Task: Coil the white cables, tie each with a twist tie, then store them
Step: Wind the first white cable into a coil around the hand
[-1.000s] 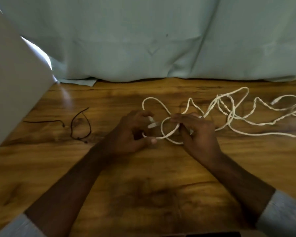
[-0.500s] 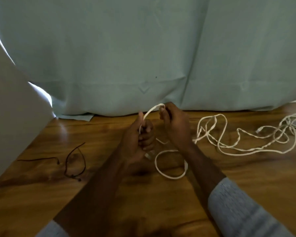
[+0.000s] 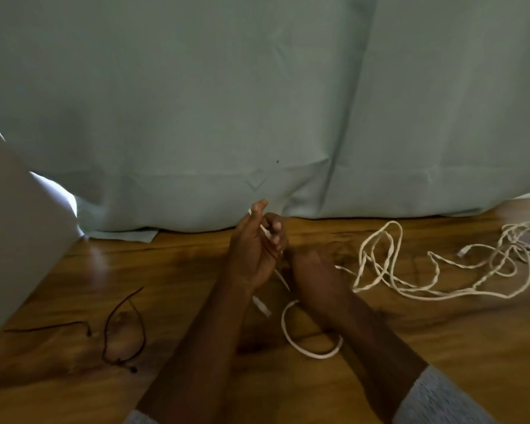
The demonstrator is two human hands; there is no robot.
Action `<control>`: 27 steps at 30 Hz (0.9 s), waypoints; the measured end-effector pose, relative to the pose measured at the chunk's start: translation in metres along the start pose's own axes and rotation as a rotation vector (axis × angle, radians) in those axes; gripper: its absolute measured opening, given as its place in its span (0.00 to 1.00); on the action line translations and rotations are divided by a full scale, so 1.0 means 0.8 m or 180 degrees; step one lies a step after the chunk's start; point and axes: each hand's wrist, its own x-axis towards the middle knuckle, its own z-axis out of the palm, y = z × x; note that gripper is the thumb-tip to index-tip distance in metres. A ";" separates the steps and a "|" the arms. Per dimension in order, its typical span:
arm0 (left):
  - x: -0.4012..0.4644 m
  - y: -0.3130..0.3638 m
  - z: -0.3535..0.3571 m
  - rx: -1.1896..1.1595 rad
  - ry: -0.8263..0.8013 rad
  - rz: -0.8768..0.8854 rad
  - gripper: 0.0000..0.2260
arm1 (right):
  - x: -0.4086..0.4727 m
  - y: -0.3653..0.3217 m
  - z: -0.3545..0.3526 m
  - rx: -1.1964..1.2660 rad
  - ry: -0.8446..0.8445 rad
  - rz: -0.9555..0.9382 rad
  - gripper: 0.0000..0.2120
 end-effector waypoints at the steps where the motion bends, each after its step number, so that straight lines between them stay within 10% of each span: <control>1: -0.001 0.001 -0.003 -0.0011 0.0028 0.0023 0.19 | -0.003 -0.001 -0.002 -0.0108 -0.0024 -0.0060 0.07; 4: 0.002 0.002 -0.005 0.0193 0.0061 0.0169 0.08 | -0.013 -0.007 -0.007 -0.0556 -0.0149 -0.0324 0.09; 10: 0.008 0.005 -0.016 0.0962 0.0187 0.0197 0.22 | -0.025 -0.015 -0.026 -0.0283 0.0302 -0.1034 0.06; 18: -0.011 -0.001 -0.039 0.3625 -0.0124 0.0179 0.12 | -0.014 0.015 -0.044 0.0268 0.0650 -0.1085 0.16; 22: -0.022 0.004 -0.036 0.3419 -0.0013 -0.0788 0.17 | -0.007 0.035 -0.042 0.0281 0.0710 -0.1110 0.16; 27: -0.017 0.017 -0.047 0.2659 -0.1127 -0.1667 0.23 | -0.002 0.066 -0.038 0.0416 0.0822 -0.0850 0.12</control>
